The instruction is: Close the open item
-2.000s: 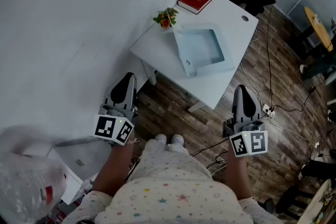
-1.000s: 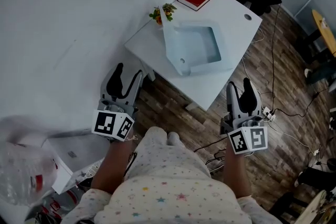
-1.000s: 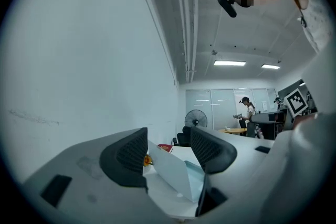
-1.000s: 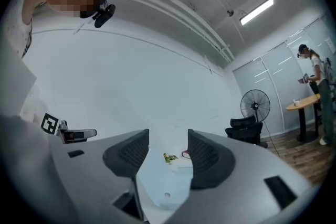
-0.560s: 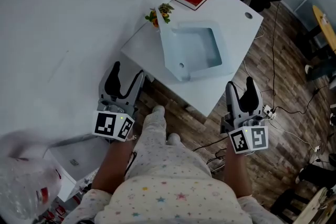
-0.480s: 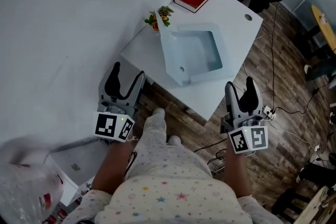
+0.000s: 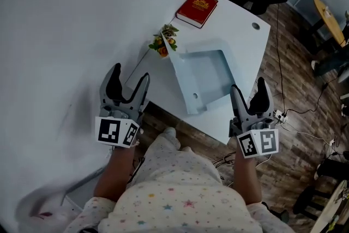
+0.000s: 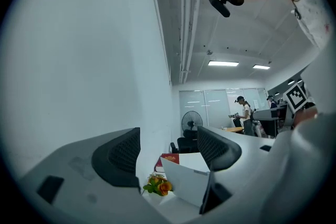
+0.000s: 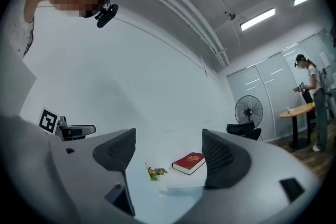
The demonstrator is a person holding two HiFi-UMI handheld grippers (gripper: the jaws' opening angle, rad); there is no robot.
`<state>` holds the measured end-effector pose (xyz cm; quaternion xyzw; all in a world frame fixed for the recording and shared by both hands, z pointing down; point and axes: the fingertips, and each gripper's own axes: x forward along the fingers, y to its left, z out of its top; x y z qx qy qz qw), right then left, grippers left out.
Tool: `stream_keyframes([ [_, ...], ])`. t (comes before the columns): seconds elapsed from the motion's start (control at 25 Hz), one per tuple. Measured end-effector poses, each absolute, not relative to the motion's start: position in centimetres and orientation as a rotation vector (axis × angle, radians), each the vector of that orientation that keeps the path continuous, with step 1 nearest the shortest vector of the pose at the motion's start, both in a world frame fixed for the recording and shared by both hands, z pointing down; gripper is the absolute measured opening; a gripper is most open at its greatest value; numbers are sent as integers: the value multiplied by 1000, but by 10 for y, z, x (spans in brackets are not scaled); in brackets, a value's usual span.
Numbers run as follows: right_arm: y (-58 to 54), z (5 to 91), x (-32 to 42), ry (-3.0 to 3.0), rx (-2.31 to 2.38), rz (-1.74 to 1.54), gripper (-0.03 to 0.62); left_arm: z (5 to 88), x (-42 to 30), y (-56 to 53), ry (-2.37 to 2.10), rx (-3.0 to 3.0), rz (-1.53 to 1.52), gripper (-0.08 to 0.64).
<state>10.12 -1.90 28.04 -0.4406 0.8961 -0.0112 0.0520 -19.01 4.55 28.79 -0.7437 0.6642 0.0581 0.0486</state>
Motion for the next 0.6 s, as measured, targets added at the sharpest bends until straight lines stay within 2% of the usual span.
stream_keyframes([
  [0.6,-78,303,79,2829,-1283,-140,436,308,-209,-22,2072,-2316,129,316],
])
